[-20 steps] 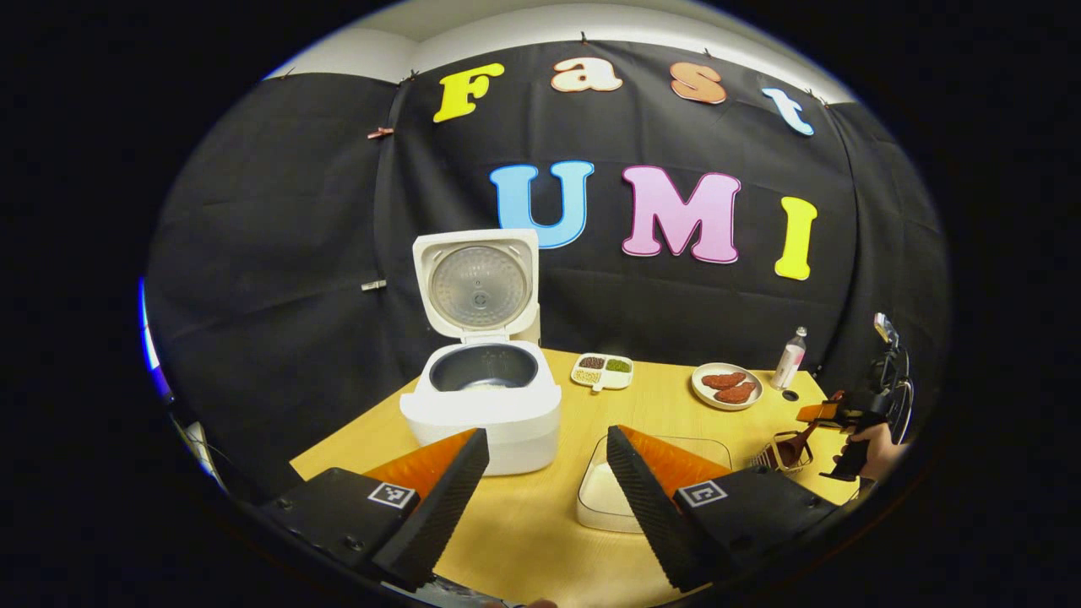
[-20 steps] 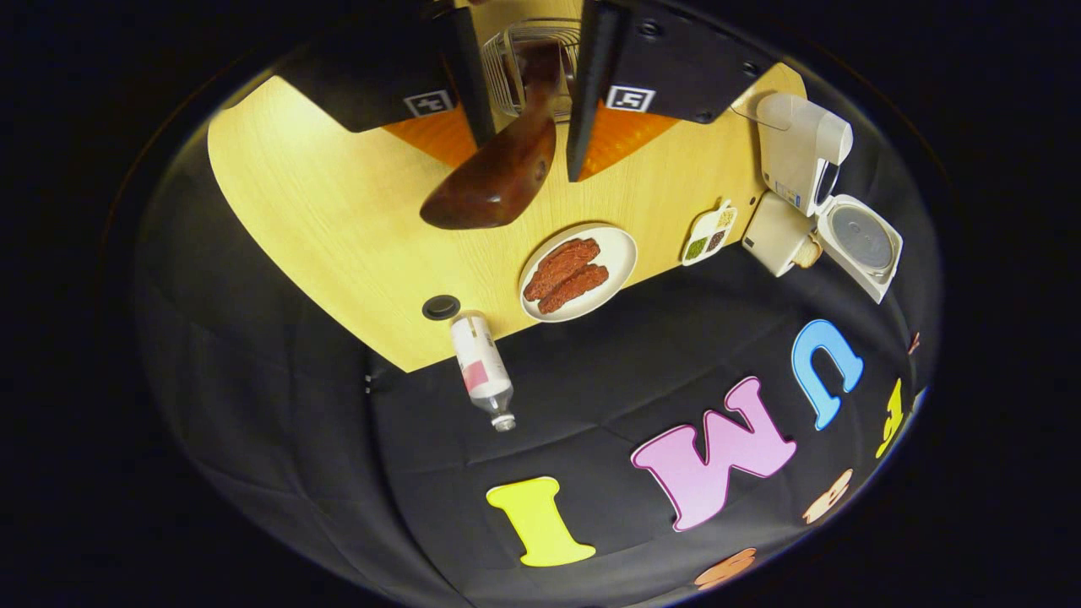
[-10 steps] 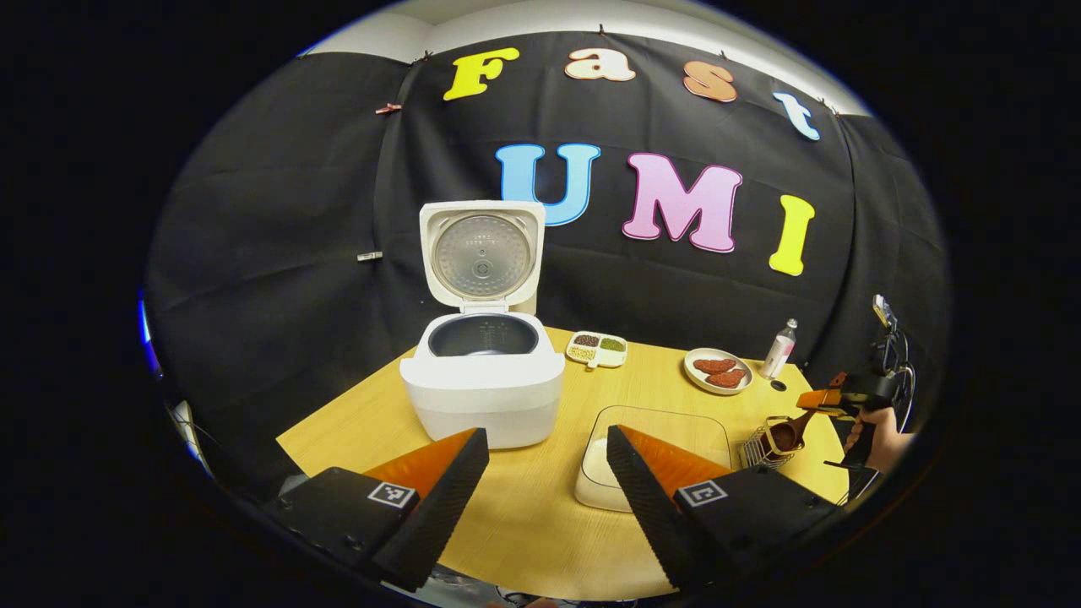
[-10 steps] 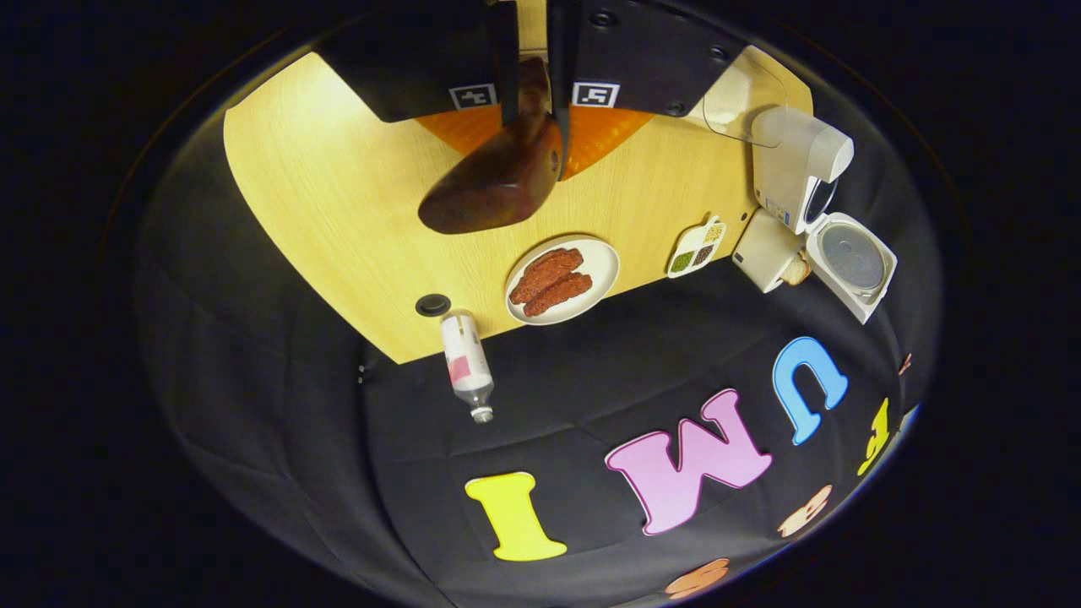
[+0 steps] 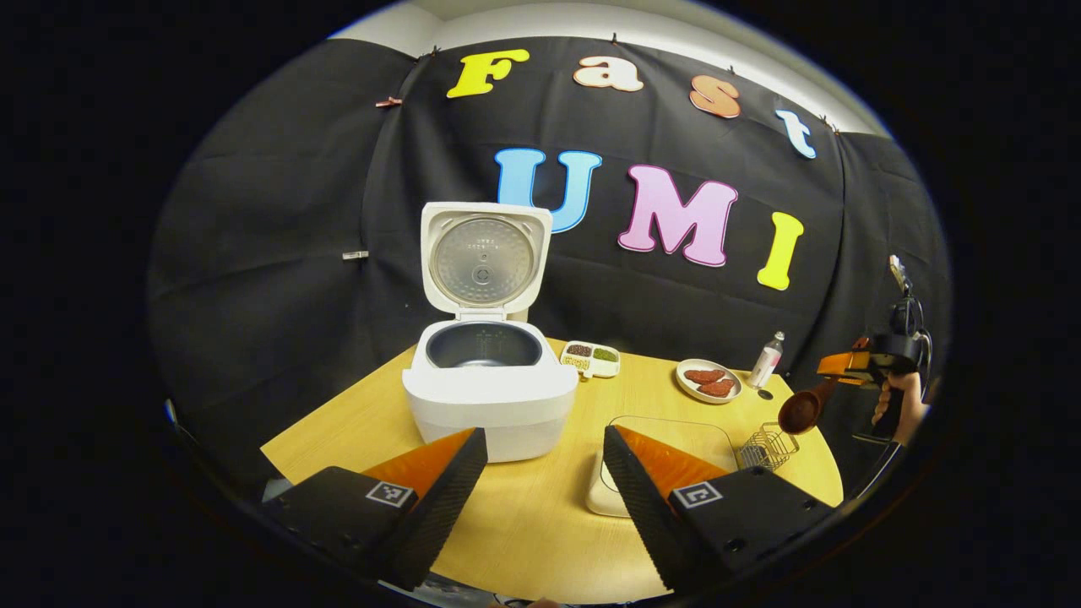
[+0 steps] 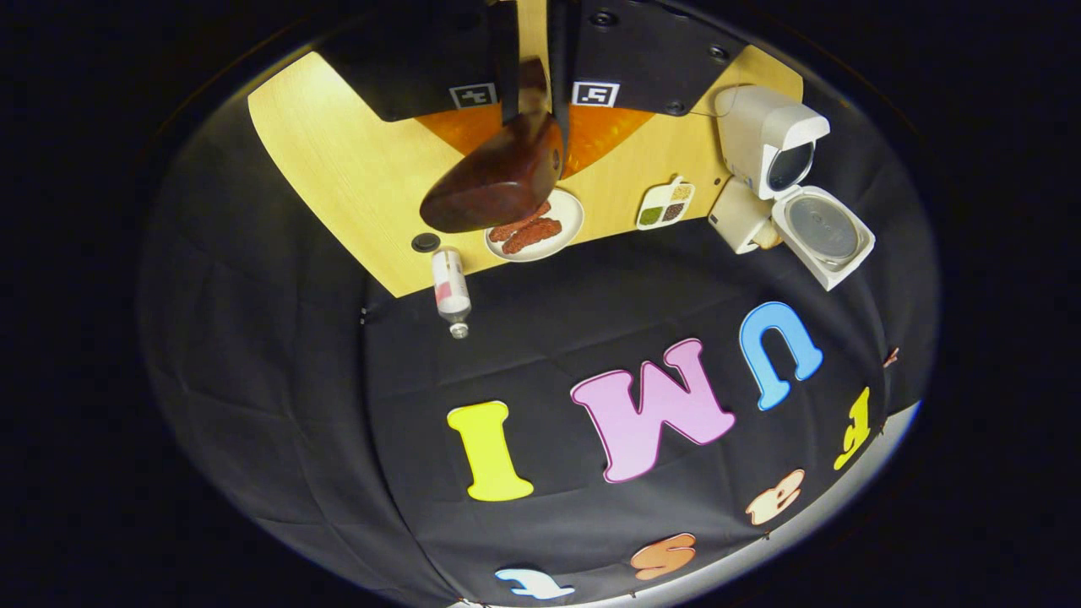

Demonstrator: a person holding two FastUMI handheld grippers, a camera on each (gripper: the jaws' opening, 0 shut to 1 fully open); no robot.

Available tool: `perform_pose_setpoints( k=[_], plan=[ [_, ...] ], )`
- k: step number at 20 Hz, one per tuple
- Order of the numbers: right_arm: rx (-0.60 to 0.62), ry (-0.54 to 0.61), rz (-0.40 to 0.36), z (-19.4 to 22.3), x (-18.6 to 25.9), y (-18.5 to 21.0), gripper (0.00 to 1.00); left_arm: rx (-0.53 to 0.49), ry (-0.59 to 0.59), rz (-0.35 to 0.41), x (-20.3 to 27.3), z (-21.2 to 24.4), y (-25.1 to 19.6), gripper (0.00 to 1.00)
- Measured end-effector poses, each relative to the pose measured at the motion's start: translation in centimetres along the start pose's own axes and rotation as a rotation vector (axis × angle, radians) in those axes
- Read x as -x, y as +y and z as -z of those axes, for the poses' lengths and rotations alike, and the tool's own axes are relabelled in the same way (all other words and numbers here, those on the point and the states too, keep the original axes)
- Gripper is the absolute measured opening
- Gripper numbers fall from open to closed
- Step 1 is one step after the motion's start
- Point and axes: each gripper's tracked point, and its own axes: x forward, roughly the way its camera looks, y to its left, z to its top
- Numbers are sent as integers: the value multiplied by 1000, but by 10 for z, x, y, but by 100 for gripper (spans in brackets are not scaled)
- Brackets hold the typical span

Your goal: Close the left gripper, press the button to open the rice cooker; take a wooden spoon from the chopstick holder with the right hand, scoop a spoonful of rice and pour it into the rice cooker, then put the wooden spoon back into the chopstick holder.

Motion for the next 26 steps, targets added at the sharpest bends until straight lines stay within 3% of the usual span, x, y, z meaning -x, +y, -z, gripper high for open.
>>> perform_pose_setpoints(
  k=[7,12,17,24,26],
  plan=[
    [18,34,-82,36,13,85,17,-5,-9,47,-9,-4,25,95],
    [15,56,-104,73,2,124,18,-17,10,96,-17,-2,43,96],
    [129,95,-68,120,-20,130,18,1,48,128,-31,13,58,96],
    [402,61,7,166,-29,130,17,-3,89,142,-41,33,68,96],
    [417,79,19,181,-26,131,18,-4,94,144,-40,34,70,96]
  ],
)
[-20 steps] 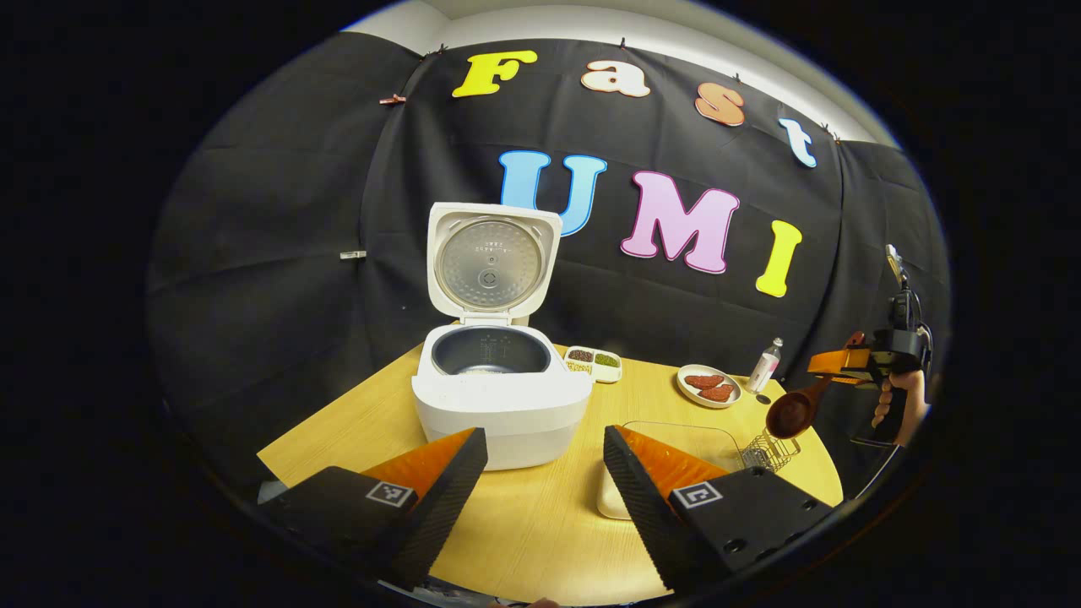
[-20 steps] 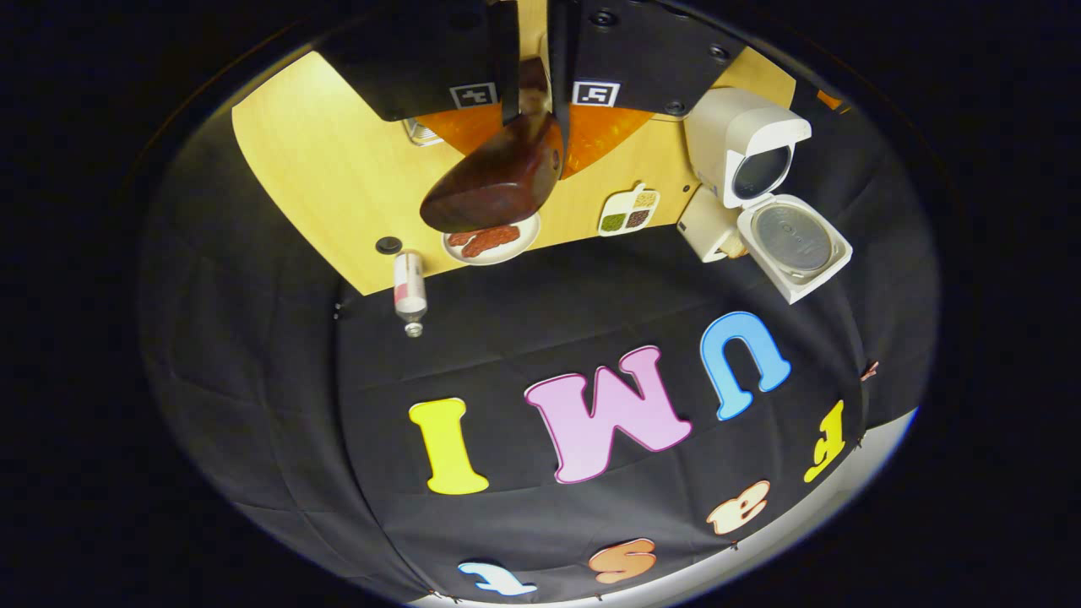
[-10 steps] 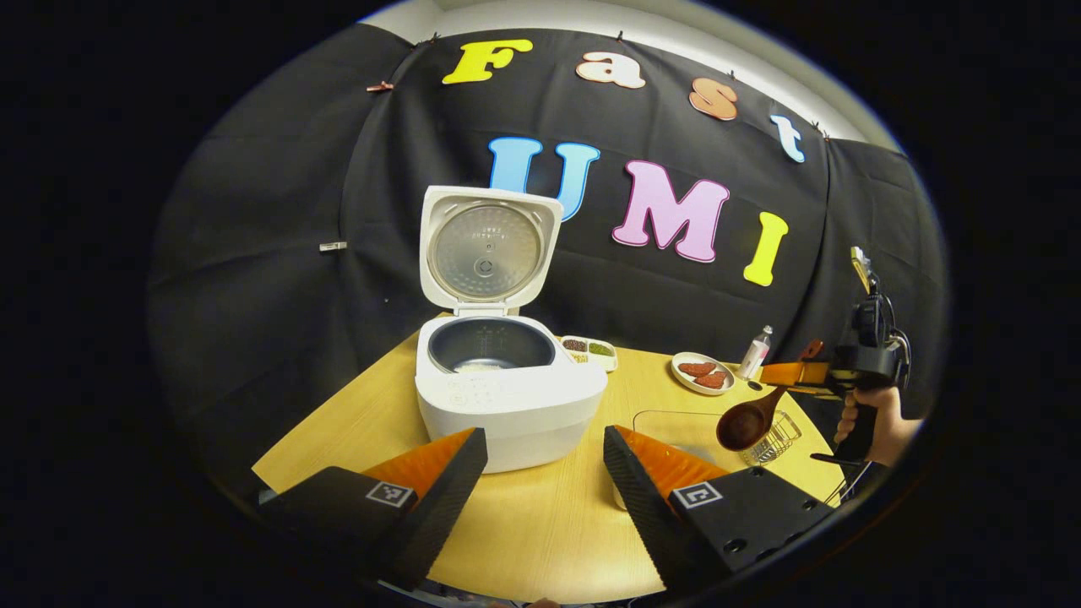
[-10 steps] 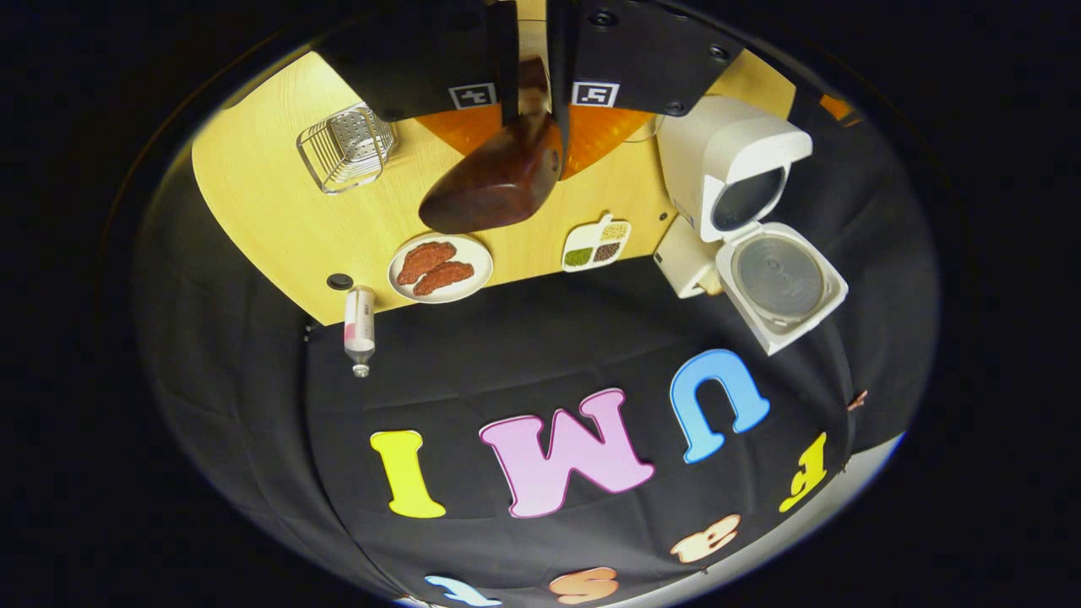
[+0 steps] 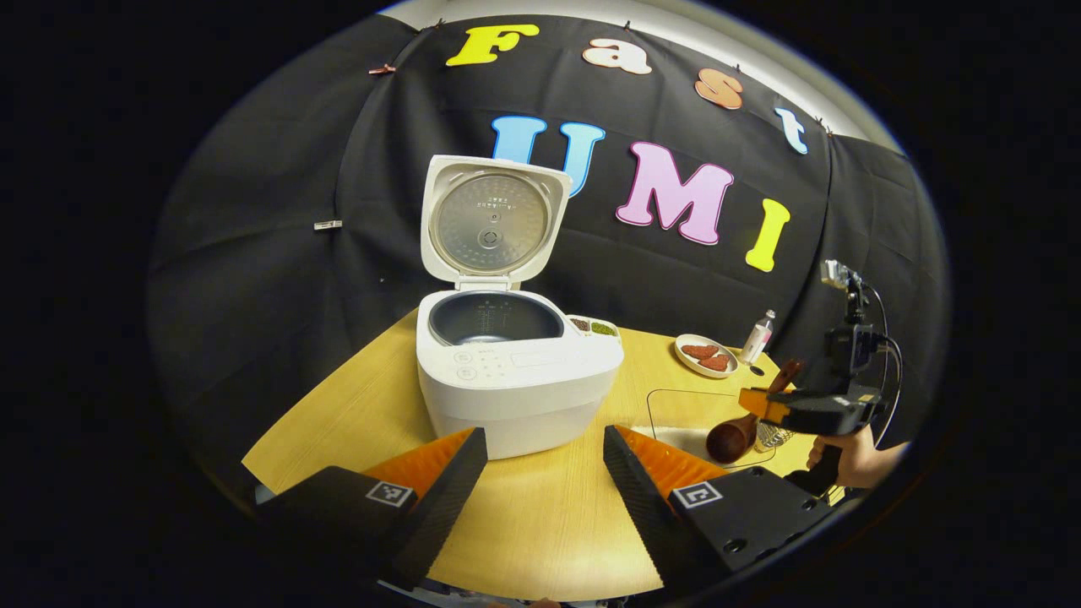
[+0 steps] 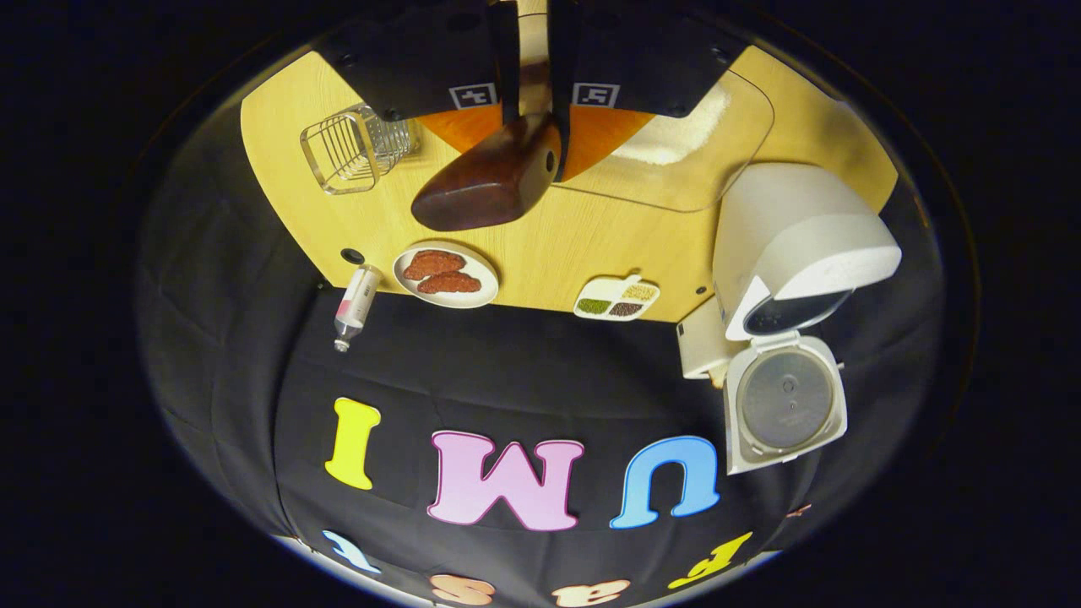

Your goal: Close the left gripper, press the button to open the rice cooker; take a wooden spoon from the chopstick holder with the right hand, scoop a spoonful of rice and pour it into the rice cooker, then put the wooden spoon back into the chopstick holder.

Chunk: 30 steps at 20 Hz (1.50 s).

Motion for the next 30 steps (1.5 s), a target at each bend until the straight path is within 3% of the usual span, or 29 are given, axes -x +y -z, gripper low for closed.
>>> perform_pose_setpoints(
  k=[10,17,24,30],
  plan=[
    [-180,120,-51,30,16,57,18,19,-20,-51,2,-12,21,95],
    [-414,225,-82,31,19,76,18,43,-11,-61,11,-4,26,96],
    [-693,294,-115,28,20,64,18,57,-8,-63,12,-5,24,96],
    [-828,255,-99,4,22,25,18,41,-19,-59,16,-9,20,95]
  ],
)
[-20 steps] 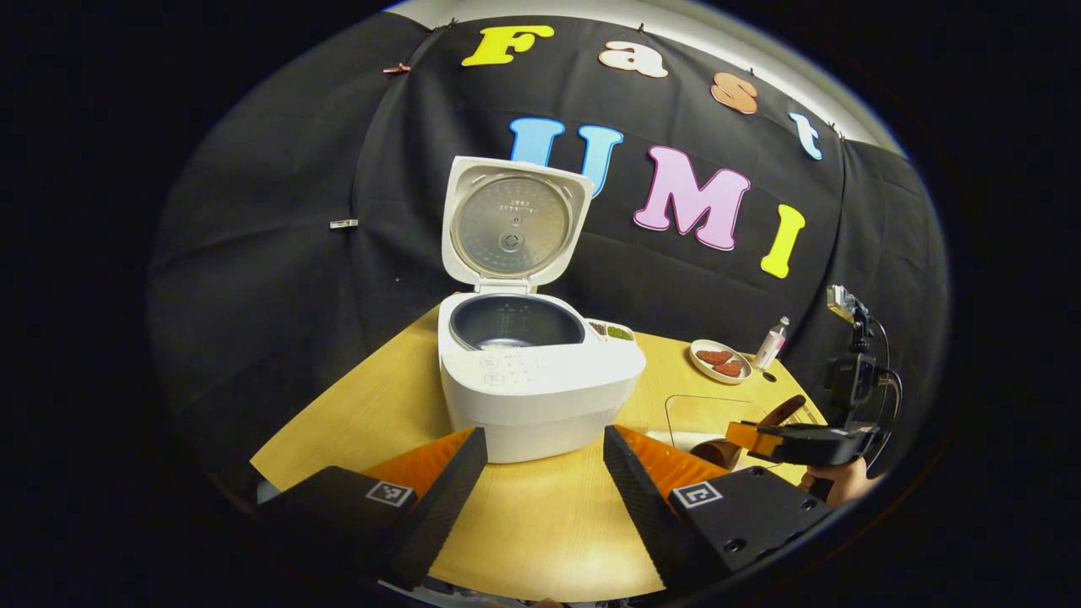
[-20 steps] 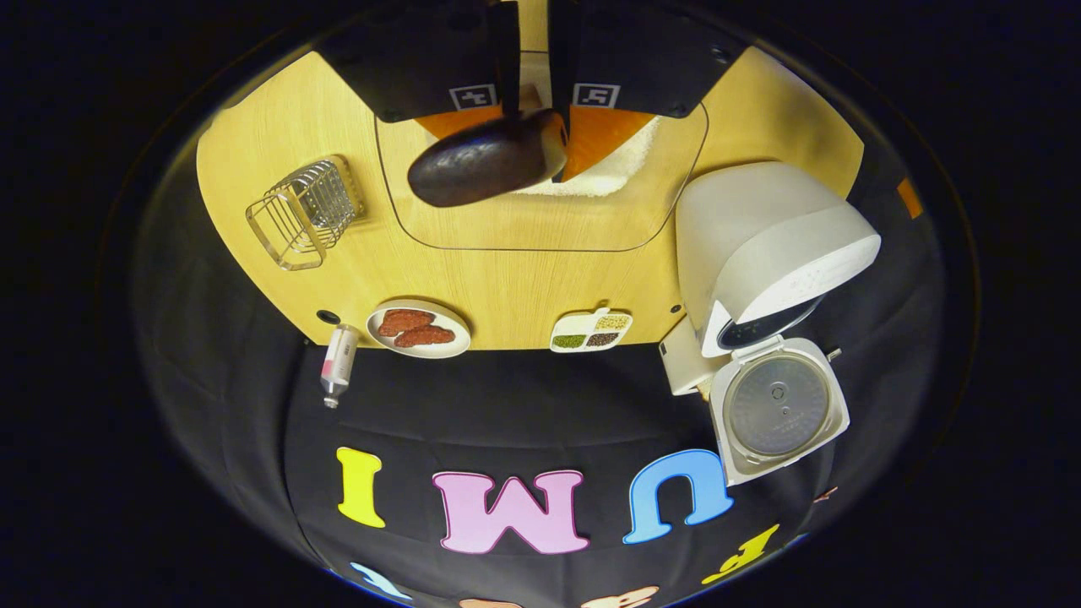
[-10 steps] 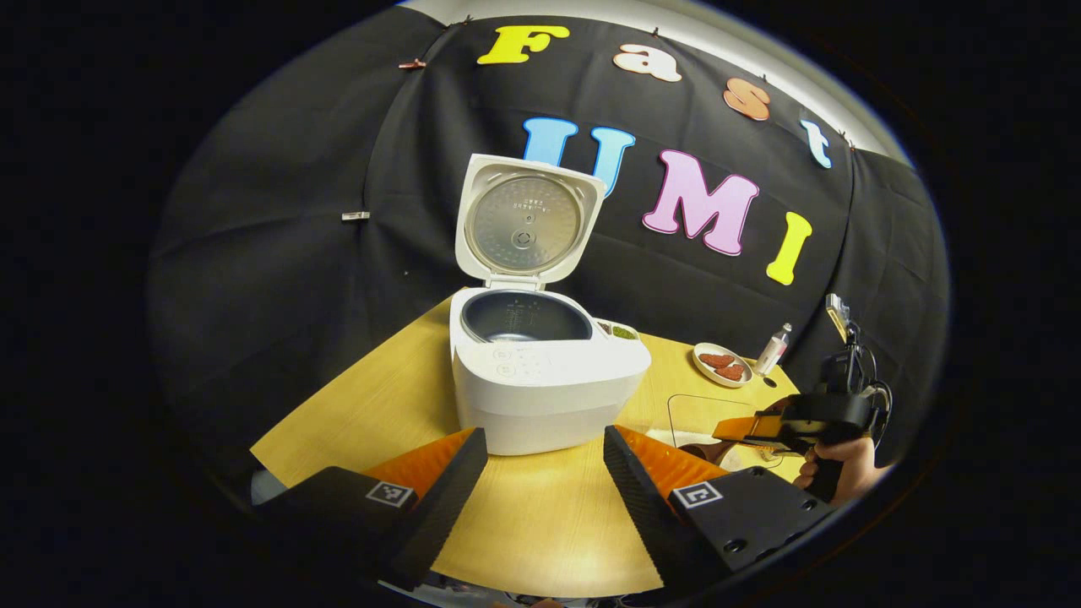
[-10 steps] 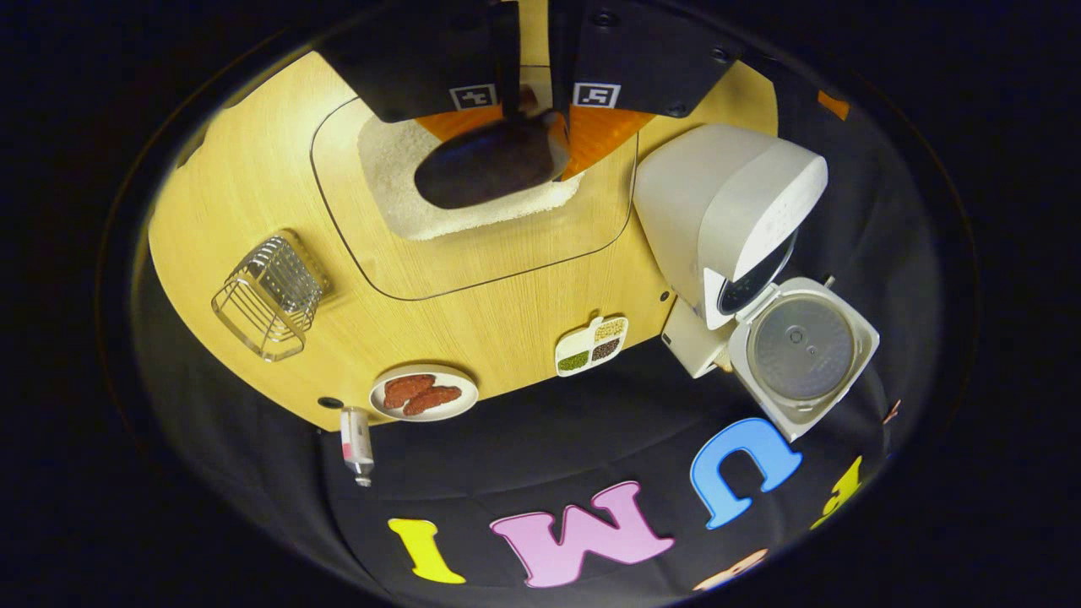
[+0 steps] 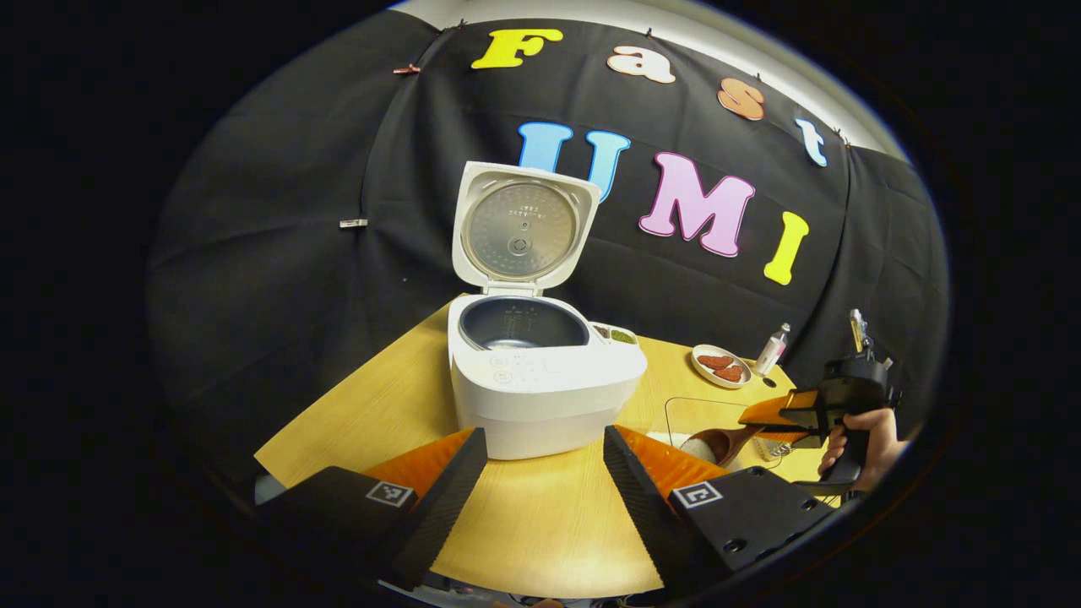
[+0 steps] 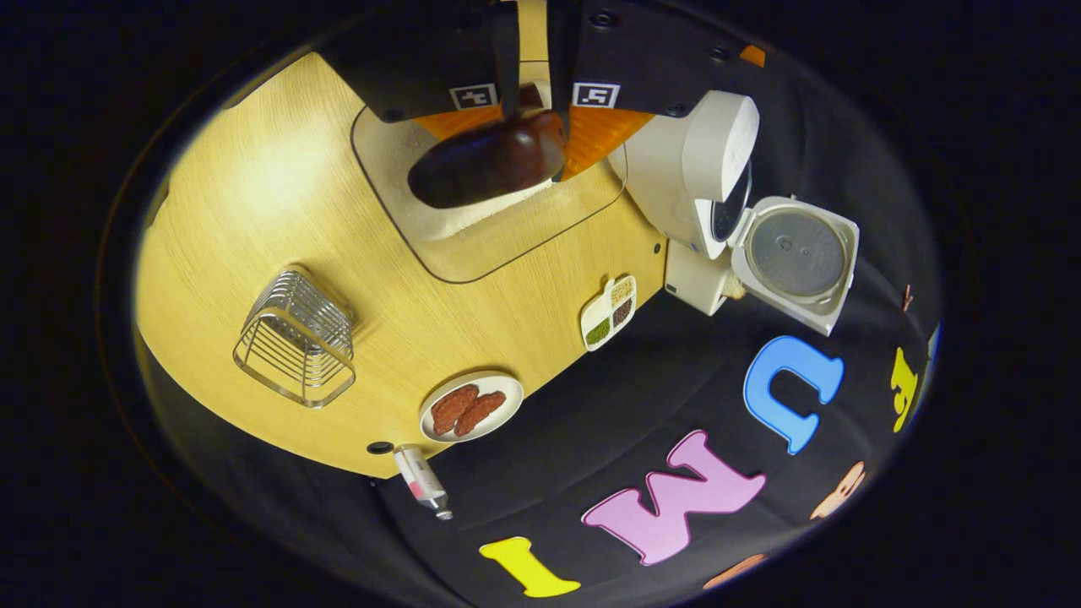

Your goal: Close the left gripper, press the button to open the rice cooker; take a wooden spoon from the chopstick holder with the right hand, scoop a spoonful of rice and pour it into the rice cooker, then put the wooden spoon back into the chopstick holder.

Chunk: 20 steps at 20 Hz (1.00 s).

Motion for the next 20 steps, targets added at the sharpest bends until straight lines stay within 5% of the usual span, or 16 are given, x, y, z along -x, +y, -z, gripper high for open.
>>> perform_pose_setpoints(
  k=[11,20],
  plan=[
    [-209,10,-87,-46,37,37,17,-20,-16,17,5,-6,-14,96],
    [-315,59,-261,-66,43,138,17,-1,-53,-16,18,-19,5,96]
  ],
)
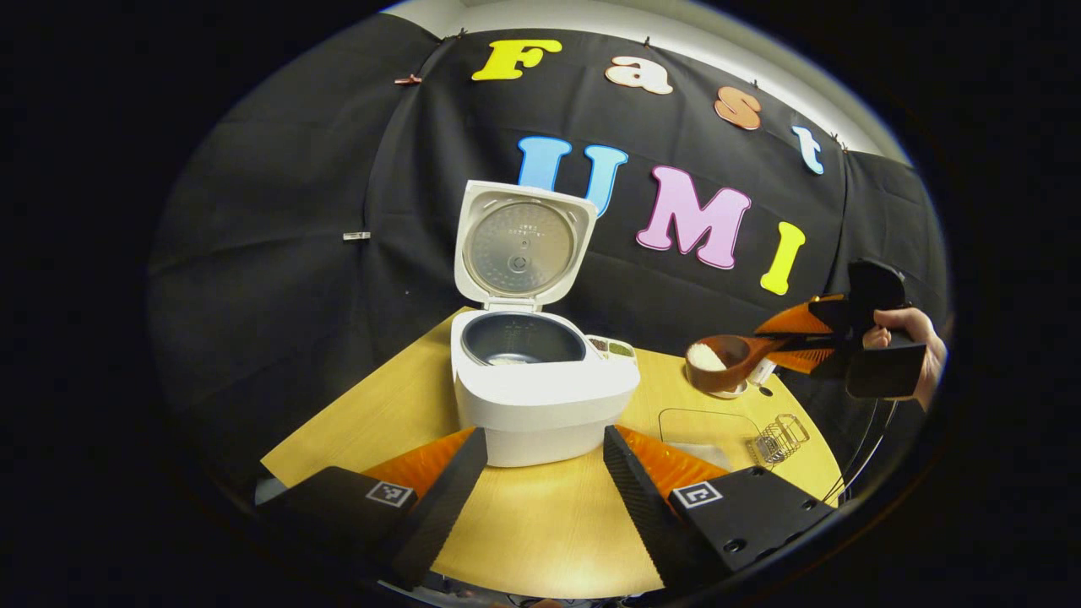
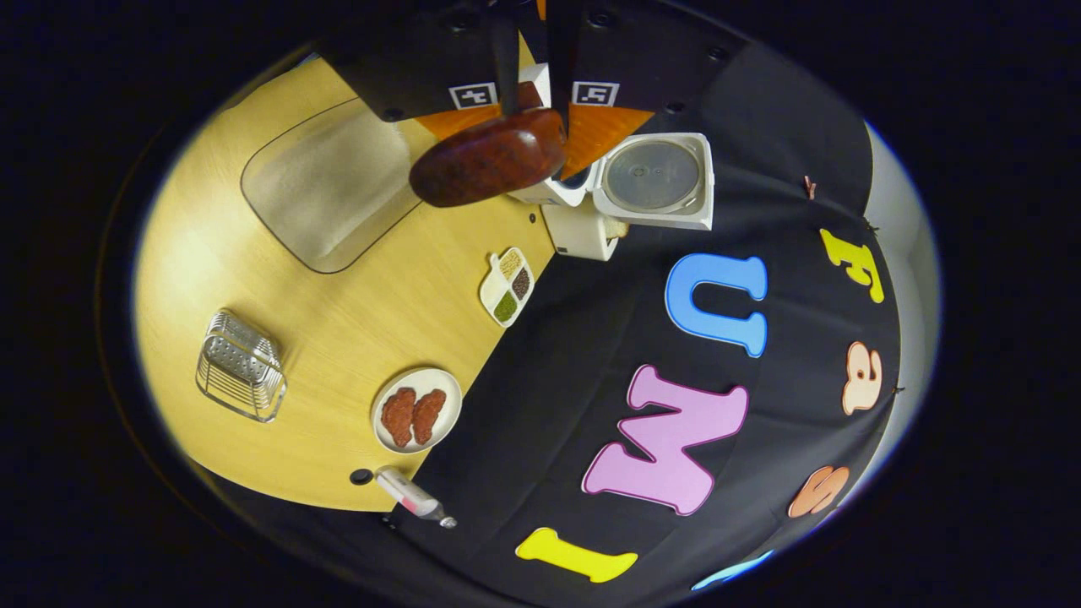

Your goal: Close the left gripper, press the button to open the rice cooker; take a wooden spoon from the chopstick holder with the right hand, scoop a spoonful of rice and pour it into the rice cooker, then put the wooden spoon back into the chopstick holder.

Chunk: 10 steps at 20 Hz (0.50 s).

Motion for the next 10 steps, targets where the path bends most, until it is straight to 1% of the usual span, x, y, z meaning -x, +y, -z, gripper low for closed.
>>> perform_pose_setpoints(
  k=[4,7,10],
  plan=[
    [26,23,-62,20,-22,45,17,14,-21,-29,3,-8,16,96],
    [21,46,-93,38,-46,72,17,21,-26,-62,6,-10,31,96],
    [20,67,-113,56,-72,96,17,18,-38,-75,10,-14,43,96]
  ],
)
